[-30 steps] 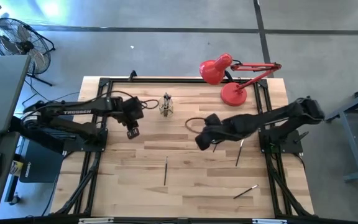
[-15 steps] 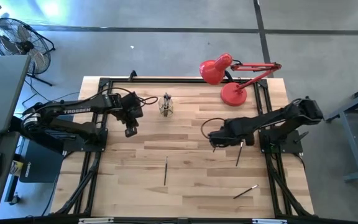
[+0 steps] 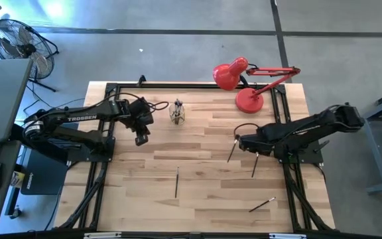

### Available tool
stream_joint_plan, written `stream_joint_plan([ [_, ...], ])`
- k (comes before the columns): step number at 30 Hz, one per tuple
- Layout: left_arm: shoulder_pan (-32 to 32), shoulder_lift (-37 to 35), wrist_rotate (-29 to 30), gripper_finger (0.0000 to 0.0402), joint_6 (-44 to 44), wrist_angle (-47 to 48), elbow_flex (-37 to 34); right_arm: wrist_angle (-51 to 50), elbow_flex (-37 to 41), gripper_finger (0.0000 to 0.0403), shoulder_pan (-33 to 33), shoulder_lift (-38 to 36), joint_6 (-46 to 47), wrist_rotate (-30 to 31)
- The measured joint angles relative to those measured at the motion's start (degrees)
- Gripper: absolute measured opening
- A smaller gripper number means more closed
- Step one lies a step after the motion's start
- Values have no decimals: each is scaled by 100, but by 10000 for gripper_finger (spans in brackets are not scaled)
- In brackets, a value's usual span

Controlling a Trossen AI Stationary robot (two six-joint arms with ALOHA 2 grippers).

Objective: Put items in baskets/containers
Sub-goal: Put the eyeshadow brush into the wire organizer

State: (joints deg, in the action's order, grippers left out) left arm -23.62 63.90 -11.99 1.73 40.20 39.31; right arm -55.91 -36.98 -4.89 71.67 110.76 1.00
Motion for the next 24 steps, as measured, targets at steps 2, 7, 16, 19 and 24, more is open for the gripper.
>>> stream_joint_plan([
  [2,0,0,-55,0,-62,-87,0,222,229,97,105,-26,-3,-5],
  [7,0,2,-55,0,-93,-165,0,501,586,97,310,-20,-35,-31],
  [16,0,2,-53,0,-96,-163,0,602,797,97,585,-18,-187,99],
  [19,0,2,-48,0,-93,-163,0,625,797,97,712,-18,-338,176],
  [24,0,2,-47,0,-93,-161,0,641,797,96,927,-18,-601,46],
])
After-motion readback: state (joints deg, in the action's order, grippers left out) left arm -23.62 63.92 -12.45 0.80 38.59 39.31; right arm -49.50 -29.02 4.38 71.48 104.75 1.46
